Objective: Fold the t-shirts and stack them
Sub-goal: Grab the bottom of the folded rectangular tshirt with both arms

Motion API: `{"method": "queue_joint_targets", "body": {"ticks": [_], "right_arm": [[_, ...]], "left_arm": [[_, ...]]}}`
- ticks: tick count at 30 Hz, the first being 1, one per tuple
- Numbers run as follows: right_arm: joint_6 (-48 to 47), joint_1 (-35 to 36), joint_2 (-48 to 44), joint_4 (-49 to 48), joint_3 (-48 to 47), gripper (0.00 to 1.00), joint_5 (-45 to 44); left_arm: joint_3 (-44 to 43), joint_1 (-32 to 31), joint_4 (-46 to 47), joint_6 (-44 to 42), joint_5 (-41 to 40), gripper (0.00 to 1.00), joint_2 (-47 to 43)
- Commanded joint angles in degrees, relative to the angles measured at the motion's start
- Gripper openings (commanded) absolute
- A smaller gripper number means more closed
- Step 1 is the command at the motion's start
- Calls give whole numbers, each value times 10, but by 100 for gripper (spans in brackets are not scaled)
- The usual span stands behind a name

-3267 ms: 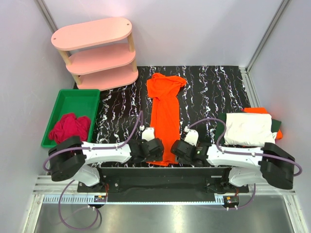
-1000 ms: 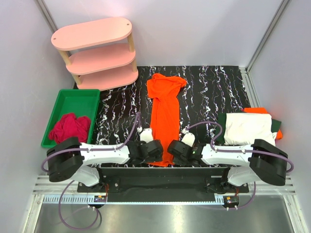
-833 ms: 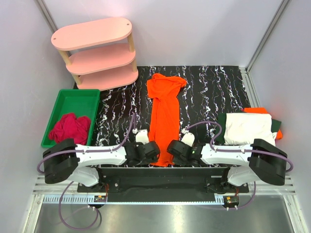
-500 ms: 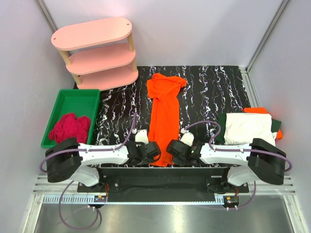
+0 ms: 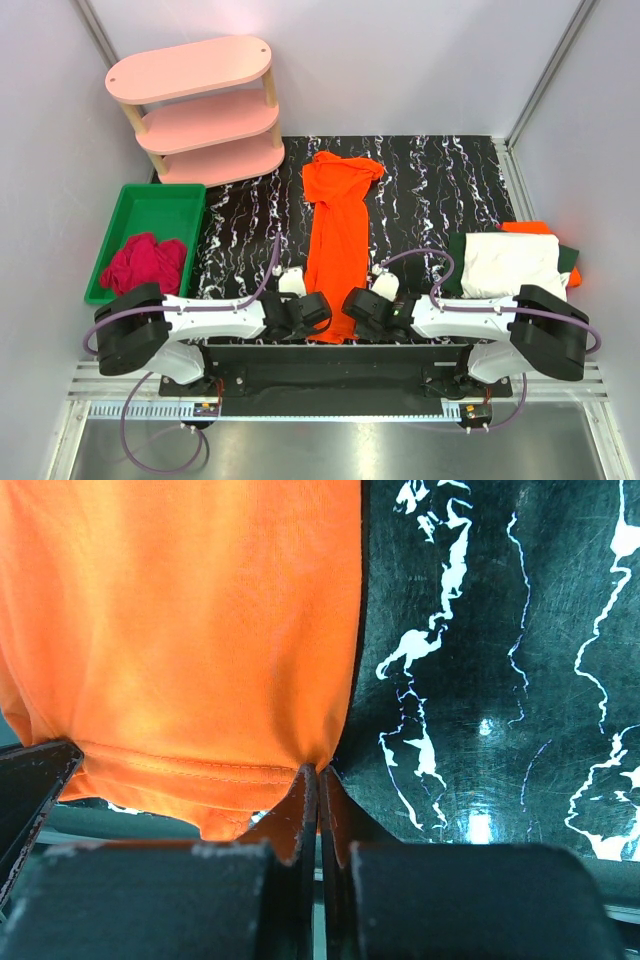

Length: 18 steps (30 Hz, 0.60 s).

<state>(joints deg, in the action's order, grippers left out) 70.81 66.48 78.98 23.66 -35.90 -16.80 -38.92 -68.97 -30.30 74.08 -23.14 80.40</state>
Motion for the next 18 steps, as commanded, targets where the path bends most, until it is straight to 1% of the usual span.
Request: {"method": "queue_joint_targets", "body": {"ticks": [1,9,13,18], "right_arm": [[-9,8,16,79,29,0,14],[-3,10,-65,161,-2,0,-49],[1,10,-88,189,-6,0,-48],[7,12,-104,199,5,0,-39]], "left_arm": [[20,-6,-48,-1,20,0,23],[-10,-45,-59,-36,-4,0,-14],[-29,-64,-60,-46,1,0,-11],[-35,-95,-62,-30,16,0,2]]}}
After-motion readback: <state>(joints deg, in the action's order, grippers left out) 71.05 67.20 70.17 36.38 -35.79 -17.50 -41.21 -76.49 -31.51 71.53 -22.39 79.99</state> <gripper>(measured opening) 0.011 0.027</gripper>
